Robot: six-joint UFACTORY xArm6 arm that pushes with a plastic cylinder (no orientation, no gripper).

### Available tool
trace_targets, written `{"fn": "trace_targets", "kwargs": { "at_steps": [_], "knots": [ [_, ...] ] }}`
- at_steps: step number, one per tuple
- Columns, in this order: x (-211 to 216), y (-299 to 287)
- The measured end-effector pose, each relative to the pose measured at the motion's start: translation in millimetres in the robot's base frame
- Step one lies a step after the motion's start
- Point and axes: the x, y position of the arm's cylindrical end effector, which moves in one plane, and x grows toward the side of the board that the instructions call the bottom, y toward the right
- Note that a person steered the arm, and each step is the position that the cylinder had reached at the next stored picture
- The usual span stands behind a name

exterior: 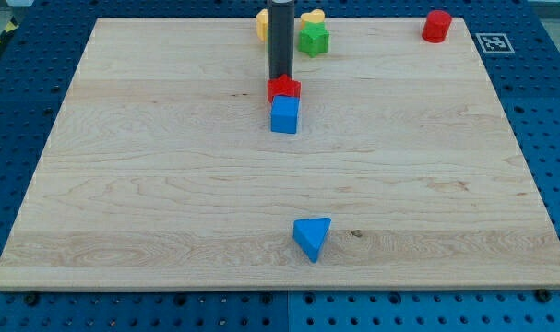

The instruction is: Move the blue triangle to center

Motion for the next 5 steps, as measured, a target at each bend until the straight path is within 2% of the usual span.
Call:
{"fn": "trace_targets", "kwargs": {
  "at_steps": [1, 2, 3, 5],
  "knots": [
    [-11.2, 18.0],
    [-20.8, 95.3],
    [24.6, 157.2],
    [200.4, 167.7]
  ]
}}
